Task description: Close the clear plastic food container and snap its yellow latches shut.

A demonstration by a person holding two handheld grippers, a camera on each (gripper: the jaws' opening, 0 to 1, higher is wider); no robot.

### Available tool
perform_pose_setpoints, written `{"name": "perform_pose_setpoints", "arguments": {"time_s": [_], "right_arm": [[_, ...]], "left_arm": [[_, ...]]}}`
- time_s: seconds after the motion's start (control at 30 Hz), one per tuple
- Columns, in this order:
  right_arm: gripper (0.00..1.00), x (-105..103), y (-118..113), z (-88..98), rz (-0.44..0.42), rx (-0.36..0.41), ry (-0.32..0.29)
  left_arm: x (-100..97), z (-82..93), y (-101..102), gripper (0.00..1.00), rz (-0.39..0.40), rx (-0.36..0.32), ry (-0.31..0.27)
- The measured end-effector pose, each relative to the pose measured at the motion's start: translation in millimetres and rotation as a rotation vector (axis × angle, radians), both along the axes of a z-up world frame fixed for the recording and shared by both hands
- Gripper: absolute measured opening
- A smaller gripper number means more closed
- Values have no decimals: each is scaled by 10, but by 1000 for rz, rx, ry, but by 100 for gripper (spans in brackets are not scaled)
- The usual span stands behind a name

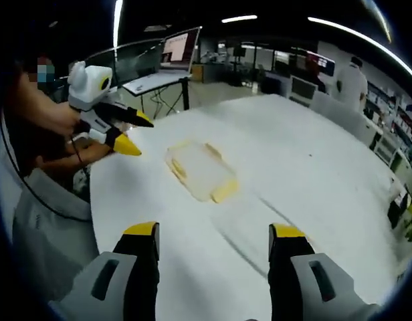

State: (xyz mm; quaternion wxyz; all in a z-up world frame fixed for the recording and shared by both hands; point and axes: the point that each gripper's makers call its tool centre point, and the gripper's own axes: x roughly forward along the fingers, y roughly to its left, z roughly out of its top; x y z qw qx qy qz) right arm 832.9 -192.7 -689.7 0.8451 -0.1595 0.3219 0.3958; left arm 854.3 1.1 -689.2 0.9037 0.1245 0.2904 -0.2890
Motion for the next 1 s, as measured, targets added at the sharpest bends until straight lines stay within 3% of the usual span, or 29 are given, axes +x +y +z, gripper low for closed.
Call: {"name": "perform_pose_setpoints", "arguments": {"time_s": [0.4, 0.77, 1.0], "right_arm": [[63, 197, 193, -122, 103, -51, 15], [62, 333, 407, -236, 215, -84, 23], [61, 433, 473, -319, 260, -99, 43]], "left_arm": [[152, -199, 85, 49, -124, 44, 56], [220, -337, 69, 51, -314, 95, 115], [336, -374, 154, 51, -400, 132, 113]]}}
